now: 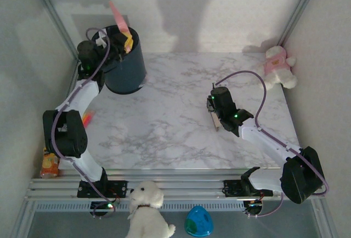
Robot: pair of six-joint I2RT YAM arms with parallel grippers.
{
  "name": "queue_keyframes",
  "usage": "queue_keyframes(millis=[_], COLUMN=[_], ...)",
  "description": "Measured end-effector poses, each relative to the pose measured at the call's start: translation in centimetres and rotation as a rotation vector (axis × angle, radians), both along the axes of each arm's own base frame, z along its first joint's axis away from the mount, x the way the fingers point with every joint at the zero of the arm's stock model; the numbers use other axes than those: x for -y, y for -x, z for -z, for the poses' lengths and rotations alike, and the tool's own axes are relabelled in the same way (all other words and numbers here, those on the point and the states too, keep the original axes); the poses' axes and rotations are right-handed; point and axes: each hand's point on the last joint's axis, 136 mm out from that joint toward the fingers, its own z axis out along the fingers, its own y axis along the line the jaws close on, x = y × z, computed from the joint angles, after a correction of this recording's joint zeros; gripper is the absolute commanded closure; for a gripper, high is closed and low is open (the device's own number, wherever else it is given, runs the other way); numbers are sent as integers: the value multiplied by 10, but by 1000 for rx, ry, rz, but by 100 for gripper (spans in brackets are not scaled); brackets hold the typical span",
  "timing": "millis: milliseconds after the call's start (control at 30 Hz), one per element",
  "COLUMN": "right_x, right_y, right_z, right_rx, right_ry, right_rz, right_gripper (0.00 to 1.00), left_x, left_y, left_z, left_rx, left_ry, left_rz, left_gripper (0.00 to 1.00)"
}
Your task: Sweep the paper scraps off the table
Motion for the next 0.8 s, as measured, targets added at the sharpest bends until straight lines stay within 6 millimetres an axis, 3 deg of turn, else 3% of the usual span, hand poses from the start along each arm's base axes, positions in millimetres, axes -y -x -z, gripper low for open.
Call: queue_keyframes(millis=[300,533,800], right_x=[1,3,7], right_y=[0,2,1], right_z=[-4,-8,-9], right_rx=[9,21,24], right_ry=[-6,-16,-17], right_rz=[2,6,18], right_gripper=[100,100,100], left_x=[43,66,88], left_y=[10,27,42], left_z=[-6,29,40], left_rx=[51,3,34], left_ry=[-397,-612,-872], left_rz=[33,88,93], left_gripper=[100,100,100])
